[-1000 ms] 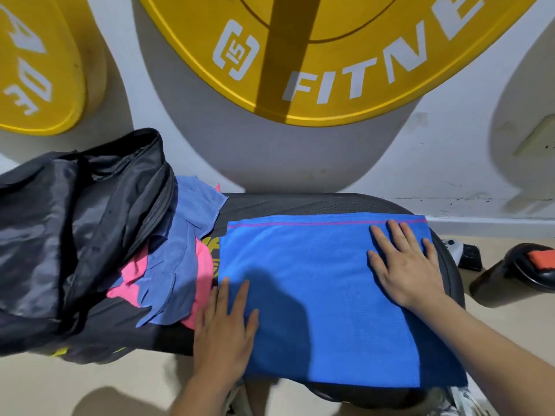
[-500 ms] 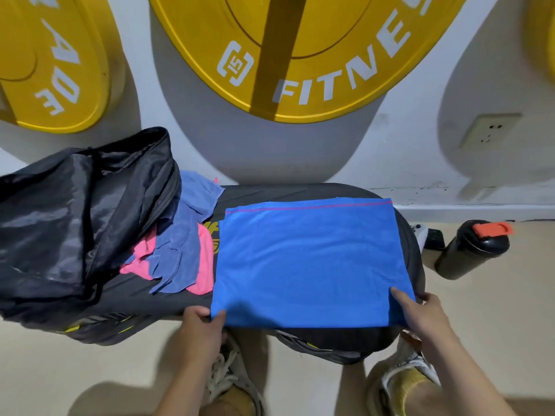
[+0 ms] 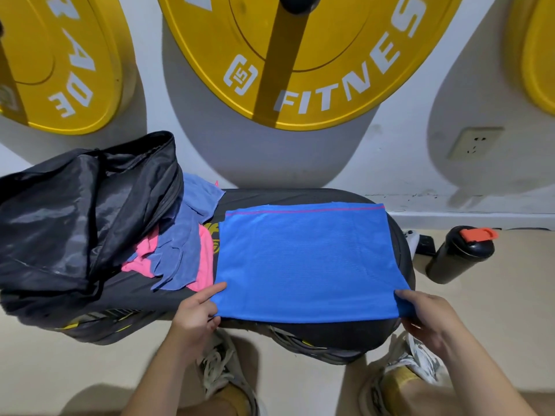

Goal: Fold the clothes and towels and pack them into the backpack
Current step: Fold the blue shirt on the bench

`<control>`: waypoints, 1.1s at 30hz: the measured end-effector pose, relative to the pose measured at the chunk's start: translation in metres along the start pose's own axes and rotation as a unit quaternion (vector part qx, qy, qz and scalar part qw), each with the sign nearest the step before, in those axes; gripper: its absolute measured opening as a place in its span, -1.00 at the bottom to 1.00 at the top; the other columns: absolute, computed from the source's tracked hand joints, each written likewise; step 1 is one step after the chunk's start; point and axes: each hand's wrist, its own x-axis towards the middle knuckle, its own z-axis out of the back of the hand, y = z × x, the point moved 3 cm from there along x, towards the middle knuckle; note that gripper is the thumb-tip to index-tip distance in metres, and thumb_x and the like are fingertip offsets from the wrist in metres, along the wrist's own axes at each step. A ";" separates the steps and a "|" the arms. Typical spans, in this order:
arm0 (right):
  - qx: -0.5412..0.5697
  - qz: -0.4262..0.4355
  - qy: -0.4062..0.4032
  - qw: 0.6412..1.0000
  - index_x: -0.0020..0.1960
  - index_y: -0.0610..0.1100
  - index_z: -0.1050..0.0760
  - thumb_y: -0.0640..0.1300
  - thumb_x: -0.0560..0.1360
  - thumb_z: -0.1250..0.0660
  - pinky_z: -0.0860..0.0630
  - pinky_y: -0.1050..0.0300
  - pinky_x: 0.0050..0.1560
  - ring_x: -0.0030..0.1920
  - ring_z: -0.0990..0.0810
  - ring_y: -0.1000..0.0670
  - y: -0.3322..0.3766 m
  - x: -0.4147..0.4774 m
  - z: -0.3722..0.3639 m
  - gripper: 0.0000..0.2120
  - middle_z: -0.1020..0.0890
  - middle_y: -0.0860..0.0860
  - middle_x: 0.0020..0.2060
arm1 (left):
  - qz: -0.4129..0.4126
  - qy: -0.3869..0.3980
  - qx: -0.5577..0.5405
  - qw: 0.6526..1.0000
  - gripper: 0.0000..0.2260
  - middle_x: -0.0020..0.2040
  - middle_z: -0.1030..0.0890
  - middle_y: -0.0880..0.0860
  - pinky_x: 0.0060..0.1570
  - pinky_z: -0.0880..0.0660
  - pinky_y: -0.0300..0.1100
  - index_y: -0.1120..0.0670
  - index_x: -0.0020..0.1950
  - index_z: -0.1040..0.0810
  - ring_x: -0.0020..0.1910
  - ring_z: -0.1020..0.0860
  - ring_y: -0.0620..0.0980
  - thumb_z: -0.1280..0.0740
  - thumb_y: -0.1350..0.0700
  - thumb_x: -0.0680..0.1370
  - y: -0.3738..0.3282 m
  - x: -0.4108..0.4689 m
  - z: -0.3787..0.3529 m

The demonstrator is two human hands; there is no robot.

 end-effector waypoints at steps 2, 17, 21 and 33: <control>-0.006 0.046 -0.003 0.999 -0.06 -0.18 -0.42 -0.29 0.52 -0.32 -0.50 0.03 -0.32 -0.19 -0.57 -0.15 0.002 0.002 -0.003 -0.92 -0.57 -0.23 -0.06 | -0.001 0.063 0.056 0.996 -0.46 -0.31 -0.64 0.25 -0.43 -0.38 -0.36 0.18 0.27 -0.49 -0.42 -0.43 -0.03 -0.19 0.54 0.35 -0.004 0.000 -0.001; -0.311 0.167 0.121 0.928 0.36 -0.03 -0.43 -0.46 0.32 -0.42 -0.56 0.02 0.01 0.13 -0.54 -0.12 0.009 0.007 -0.002 -0.32 -0.44 -0.08 0.26 | -0.206 -0.094 0.387 0.894 -0.61 0.05 -0.64 0.14 0.07 -0.37 -0.24 0.16 0.04 -0.68 0.09 -0.56 0.15 -0.18 0.26 0.32 -0.007 0.008 0.001; 0.005 0.076 0.146 0.986 0.15 -0.16 -0.60 -0.44 0.48 -0.24 -0.58 -0.03 0.01 0.07 -0.61 -0.19 0.010 0.002 -0.002 -0.66 -0.58 -0.15 0.17 | -0.257 -0.096 0.408 0.871 -0.62 0.00 -0.55 0.07 0.09 -0.34 -0.18 0.16 -0.01 -0.69 0.10 -0.51 0.16 -0.17 0.39 0.34 -0.018 0.013 0.004; -0.030 0.179 0.249 0.951 0.15 -0.18 -0.57 -0.53 0.36 -0.23 -0.59 0.22 -0.17 -0.13 -0.68 0.04 0.082 -0.075 0.018 -0.53 -0.71 -0.09 -0.07 | -0.303 -0.090 0.058 0.947 -0.74 -0.23 -0.49 -0.03 -0.25 -0.37 -0.30 0.07 -0.21 -0.45 -0.22 -0.43 -0.06 -0.20 0.42 0.50 -0.101 -0.034 0.007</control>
